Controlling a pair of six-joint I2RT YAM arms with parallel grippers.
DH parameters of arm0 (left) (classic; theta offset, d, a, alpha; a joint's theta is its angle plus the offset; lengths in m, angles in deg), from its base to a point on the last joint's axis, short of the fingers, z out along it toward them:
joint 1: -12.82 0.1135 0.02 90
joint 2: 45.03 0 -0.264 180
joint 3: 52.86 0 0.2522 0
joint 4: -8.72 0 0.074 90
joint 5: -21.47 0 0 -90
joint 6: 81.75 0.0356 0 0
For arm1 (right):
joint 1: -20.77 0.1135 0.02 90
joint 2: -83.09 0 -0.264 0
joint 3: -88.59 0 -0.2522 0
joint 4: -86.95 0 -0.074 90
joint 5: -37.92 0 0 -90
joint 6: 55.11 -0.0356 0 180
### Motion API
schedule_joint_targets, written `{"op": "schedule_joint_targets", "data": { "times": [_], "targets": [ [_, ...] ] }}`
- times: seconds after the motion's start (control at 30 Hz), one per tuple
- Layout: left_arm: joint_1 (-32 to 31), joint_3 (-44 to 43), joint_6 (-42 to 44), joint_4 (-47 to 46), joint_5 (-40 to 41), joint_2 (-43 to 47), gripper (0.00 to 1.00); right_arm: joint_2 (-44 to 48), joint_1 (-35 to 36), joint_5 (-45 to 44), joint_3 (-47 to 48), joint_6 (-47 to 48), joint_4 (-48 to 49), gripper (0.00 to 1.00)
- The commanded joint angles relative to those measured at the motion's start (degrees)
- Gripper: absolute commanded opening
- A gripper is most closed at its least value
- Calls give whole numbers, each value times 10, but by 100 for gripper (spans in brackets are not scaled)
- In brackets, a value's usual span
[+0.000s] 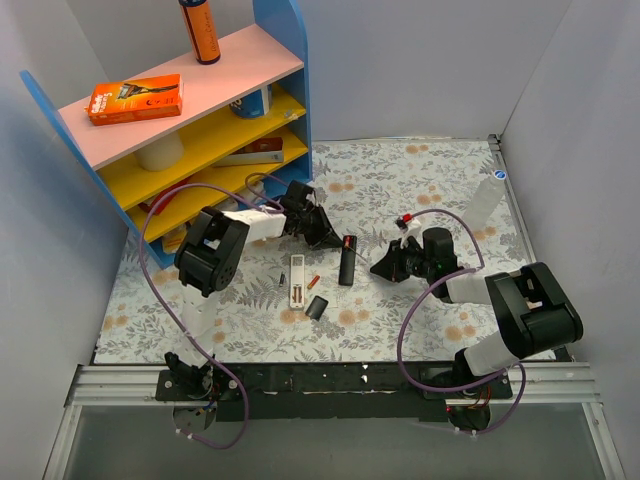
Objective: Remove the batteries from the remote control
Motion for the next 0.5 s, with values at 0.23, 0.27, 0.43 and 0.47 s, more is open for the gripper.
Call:
{"op": "schedule_joint_targets", "data": {
  "times": [0.23, 0.27, 0.43, 0.47],
  "targets": [
    [-10, 59, 14, 49, 35, 24, 7, 11, 10, 32, 60, -4, -28, 1],
    [-10, 60, 14, 48, 36, 25, 7, 12, 11, 32, 63, -3, -33, 1],
    [-10, 69, 9, 41, 38, 32, 8, 13, 13, 37, 73, 1, -44, 1],
    [-9, 70, 10, 42, 39, 35, 8, 13, 14, 39, 73, 1, -46, 1]
  ]
}}
